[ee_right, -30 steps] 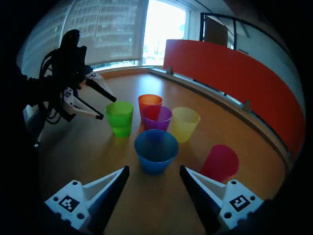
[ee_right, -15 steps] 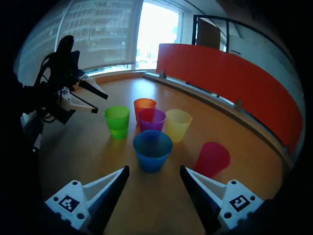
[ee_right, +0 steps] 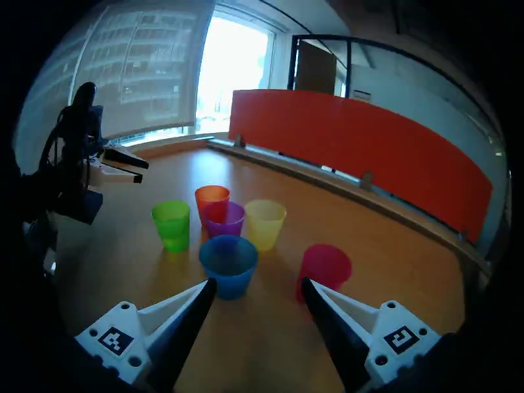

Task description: Pour water

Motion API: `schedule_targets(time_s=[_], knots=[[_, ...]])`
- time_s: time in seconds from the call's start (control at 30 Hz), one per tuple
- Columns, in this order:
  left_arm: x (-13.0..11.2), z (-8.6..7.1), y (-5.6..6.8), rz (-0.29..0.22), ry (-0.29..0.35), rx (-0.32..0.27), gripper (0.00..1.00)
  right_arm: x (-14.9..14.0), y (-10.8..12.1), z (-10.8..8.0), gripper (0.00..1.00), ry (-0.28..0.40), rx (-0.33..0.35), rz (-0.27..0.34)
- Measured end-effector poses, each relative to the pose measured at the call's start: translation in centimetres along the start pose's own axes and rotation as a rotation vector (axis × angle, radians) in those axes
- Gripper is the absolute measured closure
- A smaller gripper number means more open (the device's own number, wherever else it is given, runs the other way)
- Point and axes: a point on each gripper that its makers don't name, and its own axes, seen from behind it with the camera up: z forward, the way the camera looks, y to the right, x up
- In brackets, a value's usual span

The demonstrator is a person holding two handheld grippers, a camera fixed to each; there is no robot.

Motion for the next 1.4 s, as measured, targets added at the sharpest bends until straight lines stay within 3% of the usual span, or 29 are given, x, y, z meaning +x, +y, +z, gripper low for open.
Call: schedule_targets(time_s=[0.5, 1.0, 1.4], knots=[[2.2, -0.8, -2.1, -0.006, 0.083, 0.087, 0.09, 2.0, 3.9, -1.3, 0.0, 0.085, -0.184, 0.054], [6.3, -1.7, -3.2, -0.048, 0.226, 0.157, 0.09, 5.1, 8.6, -3.5, 0.0, 0.24, -0.43, 0.043], [7.6, -2.8, -4.4, -0.089, 0.304, 0.214, 0.09, 4.7, 9.9, -4.0, 0.0, 0.296, -0.518, 0.125]])
